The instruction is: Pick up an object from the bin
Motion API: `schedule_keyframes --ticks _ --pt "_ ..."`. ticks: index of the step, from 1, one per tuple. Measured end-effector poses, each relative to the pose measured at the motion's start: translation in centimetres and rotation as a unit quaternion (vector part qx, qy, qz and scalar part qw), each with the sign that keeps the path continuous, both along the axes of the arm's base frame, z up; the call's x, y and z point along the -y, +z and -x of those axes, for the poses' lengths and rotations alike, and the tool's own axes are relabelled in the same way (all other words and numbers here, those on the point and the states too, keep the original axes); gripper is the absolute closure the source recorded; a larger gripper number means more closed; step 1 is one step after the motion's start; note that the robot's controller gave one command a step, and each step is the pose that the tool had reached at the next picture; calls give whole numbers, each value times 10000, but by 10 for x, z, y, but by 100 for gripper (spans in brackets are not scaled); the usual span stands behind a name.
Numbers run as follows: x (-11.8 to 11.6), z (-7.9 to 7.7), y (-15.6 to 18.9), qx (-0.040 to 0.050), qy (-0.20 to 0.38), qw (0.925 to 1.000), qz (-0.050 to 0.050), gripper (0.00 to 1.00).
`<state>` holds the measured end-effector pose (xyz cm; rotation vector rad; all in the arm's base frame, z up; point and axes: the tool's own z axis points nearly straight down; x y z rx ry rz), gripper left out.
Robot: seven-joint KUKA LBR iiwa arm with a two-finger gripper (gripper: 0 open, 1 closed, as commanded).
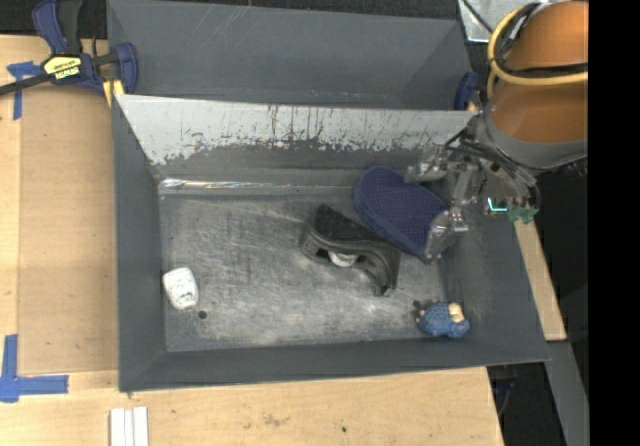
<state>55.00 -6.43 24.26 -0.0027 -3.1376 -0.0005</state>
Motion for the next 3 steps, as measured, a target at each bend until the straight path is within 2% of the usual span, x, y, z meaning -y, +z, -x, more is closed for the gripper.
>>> schedule_keyframes --ticks 1,2,3 --pt "-60 -50 -75 7 527 9986 -15 0" --pt "-66 -53 -118 82 68 9999 13 0" --pt "-94 -36 -7 81 813 9967 -1 0"
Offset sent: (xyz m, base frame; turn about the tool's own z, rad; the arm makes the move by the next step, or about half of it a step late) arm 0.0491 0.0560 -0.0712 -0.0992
